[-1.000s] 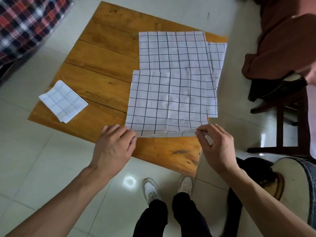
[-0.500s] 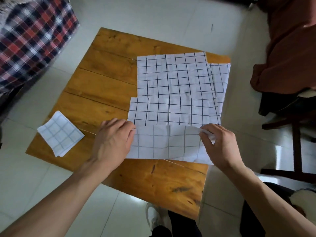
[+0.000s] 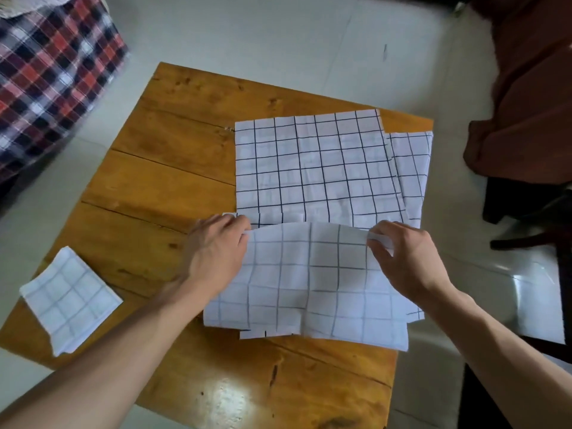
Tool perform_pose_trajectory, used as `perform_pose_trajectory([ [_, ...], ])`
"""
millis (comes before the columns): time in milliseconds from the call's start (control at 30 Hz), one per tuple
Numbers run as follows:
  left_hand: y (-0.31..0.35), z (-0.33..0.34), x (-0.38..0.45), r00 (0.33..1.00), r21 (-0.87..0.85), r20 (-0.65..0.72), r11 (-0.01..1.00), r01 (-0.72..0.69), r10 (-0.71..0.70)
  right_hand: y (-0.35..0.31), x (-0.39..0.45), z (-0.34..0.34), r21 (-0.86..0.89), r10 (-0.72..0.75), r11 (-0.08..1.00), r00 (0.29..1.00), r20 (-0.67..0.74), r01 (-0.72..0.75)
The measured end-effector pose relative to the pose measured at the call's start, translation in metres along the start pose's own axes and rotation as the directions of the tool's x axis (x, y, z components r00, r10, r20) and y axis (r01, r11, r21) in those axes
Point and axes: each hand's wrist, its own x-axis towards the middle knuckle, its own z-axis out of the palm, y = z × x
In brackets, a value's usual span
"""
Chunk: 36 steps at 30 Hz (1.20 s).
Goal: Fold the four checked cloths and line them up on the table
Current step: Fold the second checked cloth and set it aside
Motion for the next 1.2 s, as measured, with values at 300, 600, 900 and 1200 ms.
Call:
perform_pose_trajectory([
  [300,-0.024,0.045,0.031,0.994,-0.13,0.068,0.988,0.089,-0.08,0.016,0.034,0.036,-0.053,0.102,0.994,0.994,0.034,-0.1],
  [600,-0.029,0.066,0.05,0.994,-0.189,0.079,0.978,0.092,-0.078,0.022,0.053,0.043,-0.13,0.147,0.981,0.989,0.024,-0.142],
  [900,-0.032,0.071,0.048,0.997,-0.063,-0.032,0.995,0.072,-0.074,0.023,0.054,0.043,-0.195,0.135,0.972,0.991,0.012,-0.13],
  [1200,-0.011,0.069,0.032,0.996,-0.041,-0.091,0.999,-0.028,0.024,0.021,0.035,0.04,-0.179,-0.006,0.984,0.999,-0.043,-0.001],
])
